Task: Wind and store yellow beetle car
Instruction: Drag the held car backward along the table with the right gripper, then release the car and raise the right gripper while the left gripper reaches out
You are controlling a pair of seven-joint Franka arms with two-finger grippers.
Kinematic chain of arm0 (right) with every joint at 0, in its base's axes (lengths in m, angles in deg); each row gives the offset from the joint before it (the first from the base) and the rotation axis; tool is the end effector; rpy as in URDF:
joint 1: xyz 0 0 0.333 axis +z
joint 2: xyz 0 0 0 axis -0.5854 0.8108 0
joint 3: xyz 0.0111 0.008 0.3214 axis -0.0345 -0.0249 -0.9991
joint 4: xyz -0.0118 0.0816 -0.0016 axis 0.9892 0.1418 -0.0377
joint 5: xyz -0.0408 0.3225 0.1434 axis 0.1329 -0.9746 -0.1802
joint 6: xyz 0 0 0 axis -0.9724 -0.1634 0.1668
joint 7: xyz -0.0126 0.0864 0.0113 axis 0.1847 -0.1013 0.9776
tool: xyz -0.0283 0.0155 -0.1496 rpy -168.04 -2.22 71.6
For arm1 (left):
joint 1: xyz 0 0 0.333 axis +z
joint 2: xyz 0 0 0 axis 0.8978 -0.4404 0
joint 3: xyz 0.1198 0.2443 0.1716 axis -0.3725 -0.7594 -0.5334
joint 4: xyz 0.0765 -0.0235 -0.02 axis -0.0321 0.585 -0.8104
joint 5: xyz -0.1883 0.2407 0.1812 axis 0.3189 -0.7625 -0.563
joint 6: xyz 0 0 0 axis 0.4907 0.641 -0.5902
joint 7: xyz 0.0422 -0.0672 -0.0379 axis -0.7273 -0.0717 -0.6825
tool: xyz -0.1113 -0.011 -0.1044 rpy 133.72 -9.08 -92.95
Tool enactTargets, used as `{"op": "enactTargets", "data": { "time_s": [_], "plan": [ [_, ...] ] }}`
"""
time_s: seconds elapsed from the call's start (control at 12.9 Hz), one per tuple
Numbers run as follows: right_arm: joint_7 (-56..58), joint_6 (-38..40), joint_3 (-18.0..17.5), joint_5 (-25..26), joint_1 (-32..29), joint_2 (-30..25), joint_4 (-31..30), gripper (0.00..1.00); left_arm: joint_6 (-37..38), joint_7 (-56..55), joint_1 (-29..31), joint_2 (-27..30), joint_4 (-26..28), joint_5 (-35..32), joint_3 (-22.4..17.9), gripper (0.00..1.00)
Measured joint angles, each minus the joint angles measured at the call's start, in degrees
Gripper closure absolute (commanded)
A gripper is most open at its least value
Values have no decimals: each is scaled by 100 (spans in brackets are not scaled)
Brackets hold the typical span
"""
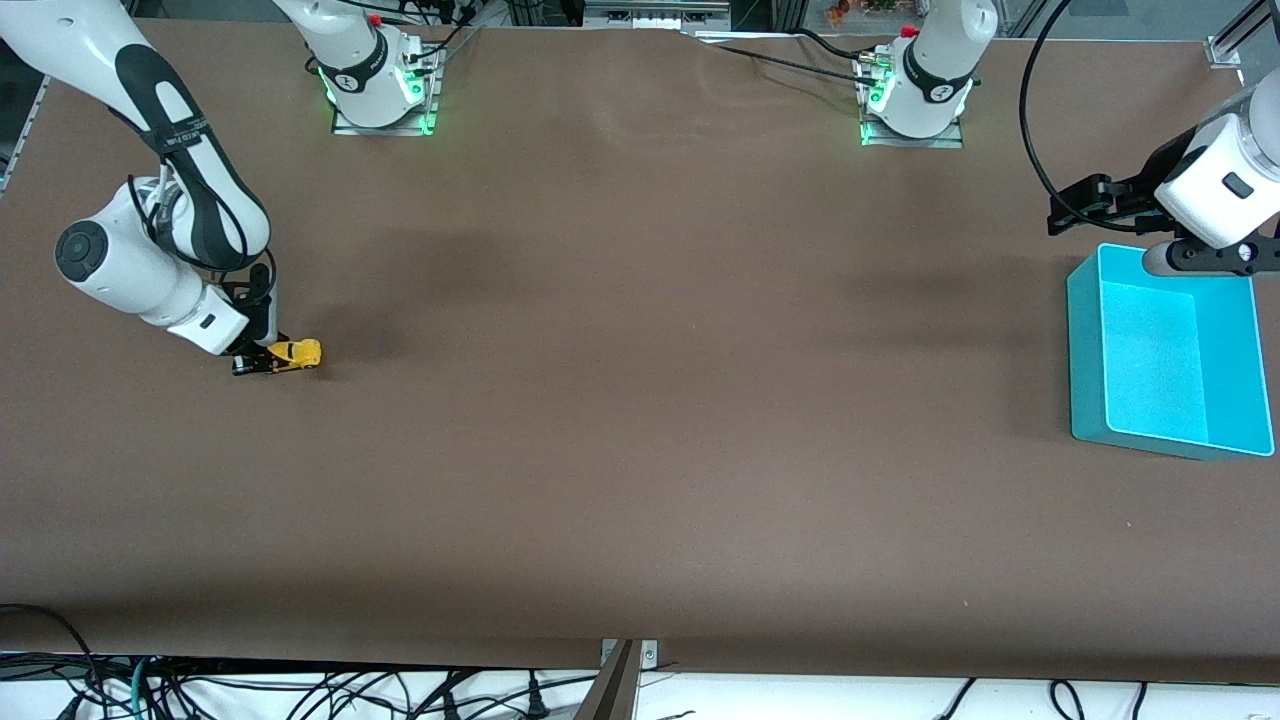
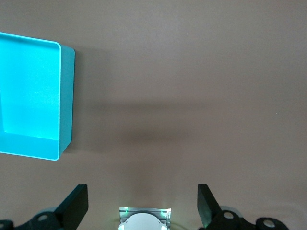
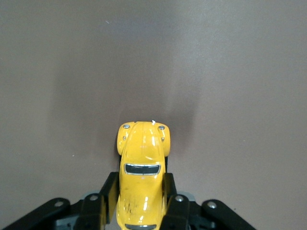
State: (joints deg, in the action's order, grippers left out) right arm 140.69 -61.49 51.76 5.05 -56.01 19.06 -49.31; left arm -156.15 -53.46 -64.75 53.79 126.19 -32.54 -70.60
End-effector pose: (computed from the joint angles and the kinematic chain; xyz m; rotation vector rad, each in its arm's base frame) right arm 0.5218 -0.0853 0.1962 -1.9608 -2.3858 -0.1159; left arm 0.5041 -0.0329 0.5651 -3.1239 -0.0313 0.3173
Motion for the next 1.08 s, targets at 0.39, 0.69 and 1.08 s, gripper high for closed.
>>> {"op": "enactTargets", "data": {
  "time_s": [0.39,0.69,1.08],
  "plan": [
    [-51,609,-429,-1,8,1,647,0,0,0,0,0,0,0,0,0],
    [-535,1728,-799,5,24,-141,1614,0,0,0,-1,-4,0,9,1,0],
    [-2206,2962,-973,12,108,-1300,2198,0,0,44,-5,-102,3,86,14,0]
  ]
}}
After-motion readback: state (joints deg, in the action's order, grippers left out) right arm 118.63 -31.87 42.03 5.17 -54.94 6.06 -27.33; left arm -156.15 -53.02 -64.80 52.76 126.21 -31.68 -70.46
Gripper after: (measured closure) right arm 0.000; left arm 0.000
